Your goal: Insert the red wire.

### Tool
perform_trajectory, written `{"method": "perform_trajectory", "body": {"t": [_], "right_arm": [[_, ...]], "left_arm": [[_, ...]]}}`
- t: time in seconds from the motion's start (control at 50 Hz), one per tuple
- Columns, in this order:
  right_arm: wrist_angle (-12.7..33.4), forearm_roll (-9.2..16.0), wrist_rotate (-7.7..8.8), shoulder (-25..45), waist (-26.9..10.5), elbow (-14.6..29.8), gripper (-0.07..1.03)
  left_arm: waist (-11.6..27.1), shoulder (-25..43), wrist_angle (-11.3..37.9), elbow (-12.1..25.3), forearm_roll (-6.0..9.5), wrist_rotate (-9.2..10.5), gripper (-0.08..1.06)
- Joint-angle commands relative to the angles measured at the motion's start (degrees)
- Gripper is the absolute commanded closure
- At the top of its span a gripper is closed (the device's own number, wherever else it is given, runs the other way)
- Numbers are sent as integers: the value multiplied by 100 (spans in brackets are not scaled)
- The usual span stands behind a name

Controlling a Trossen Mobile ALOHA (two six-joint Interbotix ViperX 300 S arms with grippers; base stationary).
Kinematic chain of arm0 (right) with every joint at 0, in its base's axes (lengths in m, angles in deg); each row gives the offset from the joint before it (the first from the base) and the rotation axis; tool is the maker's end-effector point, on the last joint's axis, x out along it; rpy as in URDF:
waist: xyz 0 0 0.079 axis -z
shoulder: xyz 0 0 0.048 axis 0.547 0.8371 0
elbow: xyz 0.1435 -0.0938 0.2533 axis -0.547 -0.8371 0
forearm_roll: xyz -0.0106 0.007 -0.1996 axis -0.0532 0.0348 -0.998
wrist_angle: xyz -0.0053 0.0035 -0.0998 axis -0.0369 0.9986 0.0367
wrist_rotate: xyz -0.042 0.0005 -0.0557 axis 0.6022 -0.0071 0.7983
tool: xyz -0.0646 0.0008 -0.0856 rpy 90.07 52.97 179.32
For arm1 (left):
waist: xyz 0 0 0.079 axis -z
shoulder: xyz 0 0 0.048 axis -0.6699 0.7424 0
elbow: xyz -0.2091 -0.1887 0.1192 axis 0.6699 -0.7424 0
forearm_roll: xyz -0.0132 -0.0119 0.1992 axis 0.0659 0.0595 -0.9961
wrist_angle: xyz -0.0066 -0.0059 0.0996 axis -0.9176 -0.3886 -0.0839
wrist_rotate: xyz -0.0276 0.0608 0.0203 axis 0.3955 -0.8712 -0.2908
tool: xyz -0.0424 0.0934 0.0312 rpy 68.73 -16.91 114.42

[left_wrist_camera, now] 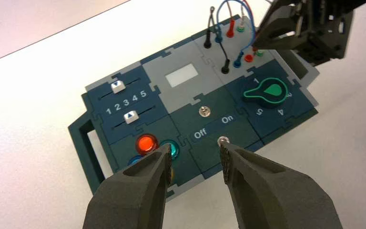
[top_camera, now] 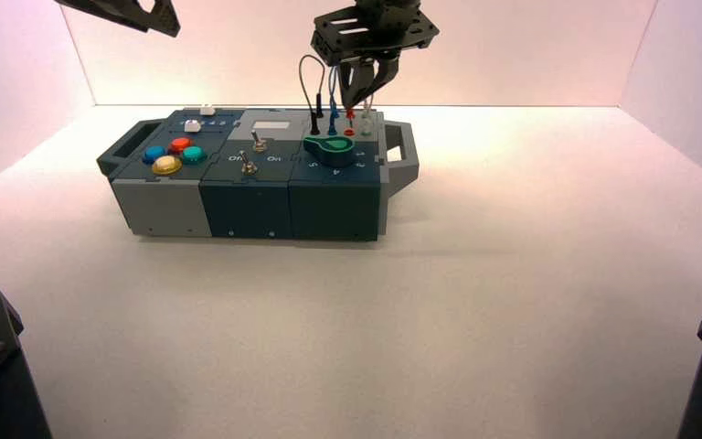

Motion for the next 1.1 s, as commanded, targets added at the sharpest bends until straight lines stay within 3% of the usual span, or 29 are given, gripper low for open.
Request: {"method": "perform_trajectory", "body": {"t": [0.02, 0.34, 1.1], "right_arm": [[-62, 26, -26, -70, -35, 114, 98], [-264, 26, -18, -9, -35, 62, 98], [-167, 26, -18, 105, -18, -9, 98]], "left_arm": [[26, -18, -44, 70, 9, -26, 42], [35, -18, -44, 62, 9, -26, 42], [35, -26, -53, 70, 0, -44, 42]]}}
